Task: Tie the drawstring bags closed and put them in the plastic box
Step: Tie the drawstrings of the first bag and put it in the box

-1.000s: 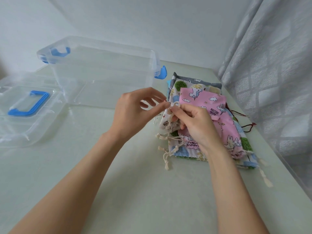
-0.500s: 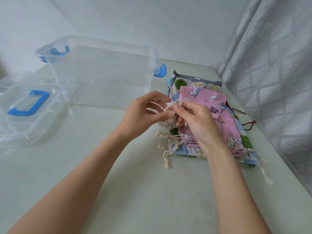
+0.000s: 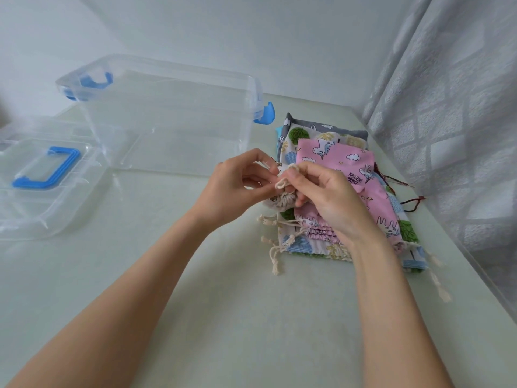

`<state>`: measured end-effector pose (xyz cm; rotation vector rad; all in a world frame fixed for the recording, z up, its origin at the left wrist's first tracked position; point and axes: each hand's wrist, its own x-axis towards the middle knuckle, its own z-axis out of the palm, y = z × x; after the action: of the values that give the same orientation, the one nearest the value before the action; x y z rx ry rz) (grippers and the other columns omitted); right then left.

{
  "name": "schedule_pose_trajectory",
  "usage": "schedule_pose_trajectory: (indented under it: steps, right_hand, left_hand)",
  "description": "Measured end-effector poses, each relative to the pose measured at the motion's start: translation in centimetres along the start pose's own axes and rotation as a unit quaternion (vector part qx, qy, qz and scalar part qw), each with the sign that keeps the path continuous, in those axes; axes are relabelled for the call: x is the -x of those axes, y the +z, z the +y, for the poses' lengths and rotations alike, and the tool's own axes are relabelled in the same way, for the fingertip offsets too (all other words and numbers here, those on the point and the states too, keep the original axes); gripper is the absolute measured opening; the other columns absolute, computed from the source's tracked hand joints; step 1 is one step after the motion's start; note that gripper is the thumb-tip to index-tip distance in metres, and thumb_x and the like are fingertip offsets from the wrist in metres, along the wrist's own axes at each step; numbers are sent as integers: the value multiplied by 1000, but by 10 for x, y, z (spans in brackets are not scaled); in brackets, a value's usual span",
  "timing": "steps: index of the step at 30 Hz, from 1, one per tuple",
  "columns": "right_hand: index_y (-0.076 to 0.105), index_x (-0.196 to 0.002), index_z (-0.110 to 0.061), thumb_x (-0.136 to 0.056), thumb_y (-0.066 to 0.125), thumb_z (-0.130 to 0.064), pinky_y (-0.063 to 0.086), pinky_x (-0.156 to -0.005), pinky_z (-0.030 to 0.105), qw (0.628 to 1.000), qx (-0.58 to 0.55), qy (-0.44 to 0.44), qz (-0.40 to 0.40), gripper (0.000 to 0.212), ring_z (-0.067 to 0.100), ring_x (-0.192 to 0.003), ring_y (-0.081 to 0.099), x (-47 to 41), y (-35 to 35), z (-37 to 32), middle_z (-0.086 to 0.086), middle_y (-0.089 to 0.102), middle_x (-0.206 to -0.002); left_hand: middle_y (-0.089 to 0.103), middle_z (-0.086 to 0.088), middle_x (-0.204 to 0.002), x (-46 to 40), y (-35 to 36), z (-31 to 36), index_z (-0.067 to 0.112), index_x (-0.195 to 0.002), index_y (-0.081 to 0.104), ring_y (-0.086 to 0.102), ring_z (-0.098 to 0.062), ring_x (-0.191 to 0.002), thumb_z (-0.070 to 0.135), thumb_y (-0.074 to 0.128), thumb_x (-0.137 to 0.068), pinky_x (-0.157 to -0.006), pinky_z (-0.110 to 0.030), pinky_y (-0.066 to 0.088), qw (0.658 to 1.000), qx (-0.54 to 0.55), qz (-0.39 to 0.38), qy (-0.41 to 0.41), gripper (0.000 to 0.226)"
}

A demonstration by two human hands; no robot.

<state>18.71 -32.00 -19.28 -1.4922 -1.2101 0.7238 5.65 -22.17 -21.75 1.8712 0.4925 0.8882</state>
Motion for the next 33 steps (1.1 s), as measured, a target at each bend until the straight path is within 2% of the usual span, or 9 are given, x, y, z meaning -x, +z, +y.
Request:
schedule_pose_trajectory:
  steps: [3,7,12,16,18,21,23,29,33]
  right_hand:
    - [65,-79,-20,-88,61,-17,37,-44,12,999,-29,7,-19,10,6,-52,46,2,-5,-1,-13,58,-57]
    - [65,-74,-16,-78,70,-1,45,-49,15,999,-30,-18,-15,17,4,-54,53,2,-8,-1,-10,61,-60]
    - [70,-80,-17,-77,74,-5,48,-62,14,981,128,-117,89,14,4,-63,59,1,0,2,-5,67,-71]
    - [71,-85,-17,-78,69,-13,45,-61,24,908,320,-229,145,8,8,-63,49,-3,10,10,-3,65,-75]
    - [69,-85,-13,-79,67,-15,46,-61,28,862,403,-257,172,7,13,-69,51,-5,13,13,1,66,-78]
    - [65,-81,-8,-80,65,-13,47,-60,33,814,462,-283,211,5,24,-74,57,-5,18,14,5,63,-75]
    - [63,-79,-7,-82,62,-9,44,-69,31,795,469,-313,226,4,24,-76,55,-5,21,13,6,62,-74]
    - [70,-80,-5,-78,65,3,45,-70,26,827,357,-378,214,9,20,-76,56,-5,8,10,4,68,-79]
    - [70,-78,-4,-77,68,5,47,-71,25,825,327,-407,215,9,17,-76,57,-7,6,12,4,68,-79]
  left_hand:
    - [69,0,-78,0,-1,2,13,-86,58,66,-9,-72,7,72,-79,-76,-21,53,1000,2,-21,3,16]
    - [69,1,-75,1,0,4,14,-82,58,67,-9,-69,0,69,-79,-71,-20,53,999,11,-34,-7,18]
    - [68,-1,-70,0,-2,4,18,-76,60,67,-14,-65,5,74,-76,-70,-28,54,999,-1,-15,-38,19]
    - [69,-1,-68,0,-3,0,22,-72,61,69,-20,-69,21,70,-66,-71,-33,55,998,-23,10,-51,11]
    - [69,1,-68,-1,-1,0,22,-71,62,69,-17,-68,18,72,-68,-72,-34,56,998,-43,28,-45,11]
    - [69,3,-67,-1,1,3,20,-72,63,68,-11,-65,12,72,-75,-71,-32,57,996,-63,49,-28,12]
    - [68,3,-67,-1,0,6,18,-73,63,68,-10,-64,9,71,-76,-70,-28,57,998,-42,54,-17,13]
    - [68,2,-83,1,-8,7,13,-92,65,64,-10,-79,12,63,-88,-79,-22,51,989,133,-40,-41,5]
    - [69,-8,-92,0,-5,0,12,-108,65,59,-16,-83,13,55,-92,-78,-25,48,991,115,-63,-31,18]
